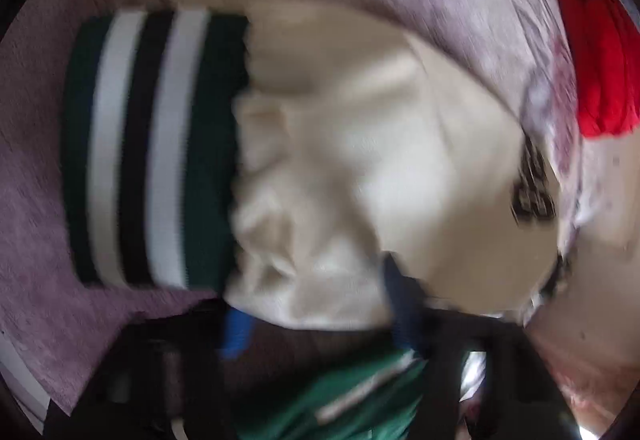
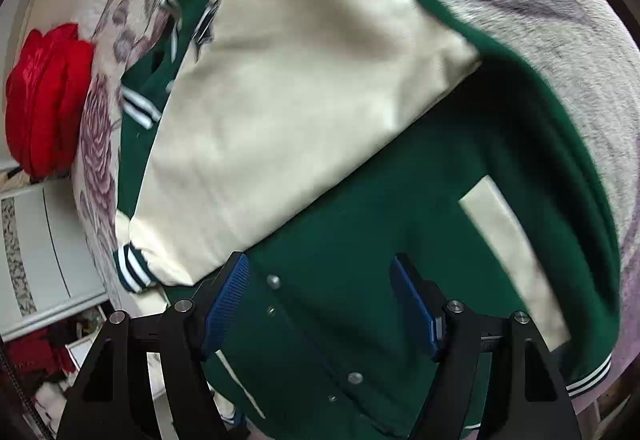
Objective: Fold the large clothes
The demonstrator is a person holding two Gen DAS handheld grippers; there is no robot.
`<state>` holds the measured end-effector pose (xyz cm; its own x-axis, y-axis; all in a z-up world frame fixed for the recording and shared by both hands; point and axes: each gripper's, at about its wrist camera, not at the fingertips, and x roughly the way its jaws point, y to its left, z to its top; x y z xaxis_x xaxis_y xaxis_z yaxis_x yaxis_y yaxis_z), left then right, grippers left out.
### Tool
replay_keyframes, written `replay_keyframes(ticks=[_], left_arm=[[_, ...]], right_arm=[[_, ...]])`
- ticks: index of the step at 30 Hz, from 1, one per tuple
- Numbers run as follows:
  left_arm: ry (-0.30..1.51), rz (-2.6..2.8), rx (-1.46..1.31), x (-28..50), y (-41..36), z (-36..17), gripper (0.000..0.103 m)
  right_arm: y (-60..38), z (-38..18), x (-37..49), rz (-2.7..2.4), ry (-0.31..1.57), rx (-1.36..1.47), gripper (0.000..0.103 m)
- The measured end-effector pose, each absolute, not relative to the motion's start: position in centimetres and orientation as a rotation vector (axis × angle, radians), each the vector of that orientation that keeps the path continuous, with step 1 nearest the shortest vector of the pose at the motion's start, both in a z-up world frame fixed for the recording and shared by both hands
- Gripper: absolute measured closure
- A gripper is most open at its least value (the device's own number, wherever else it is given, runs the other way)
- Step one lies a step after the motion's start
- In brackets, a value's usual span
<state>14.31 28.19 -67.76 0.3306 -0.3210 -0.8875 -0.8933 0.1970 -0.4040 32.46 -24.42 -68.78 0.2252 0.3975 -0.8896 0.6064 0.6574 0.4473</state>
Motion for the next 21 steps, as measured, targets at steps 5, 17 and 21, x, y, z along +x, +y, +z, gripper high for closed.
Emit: replay_keyframes(ticks=[5, 17, 21], left_arm=[[1.06, 0.681, -1.207, 15.6, 34.6, -64.7, 0.092], [1.107, 0.62, -0.965, 27.3, 48.9, -66.6, 0.074], [1.081, 0.535, -1.041, 28.7, 49.3, -67.4, 0.033]], right_arm=[[-16.5, -66.6, 38.4, -0.077, 1.436, 0.719, 0.028], [0.4, -60.6, 46.9, 0.201, 1.391, 0.303, 0.027], [-0.3, -63.1, 47.0, 0.049, 1.464, 0.253, 0.074]])
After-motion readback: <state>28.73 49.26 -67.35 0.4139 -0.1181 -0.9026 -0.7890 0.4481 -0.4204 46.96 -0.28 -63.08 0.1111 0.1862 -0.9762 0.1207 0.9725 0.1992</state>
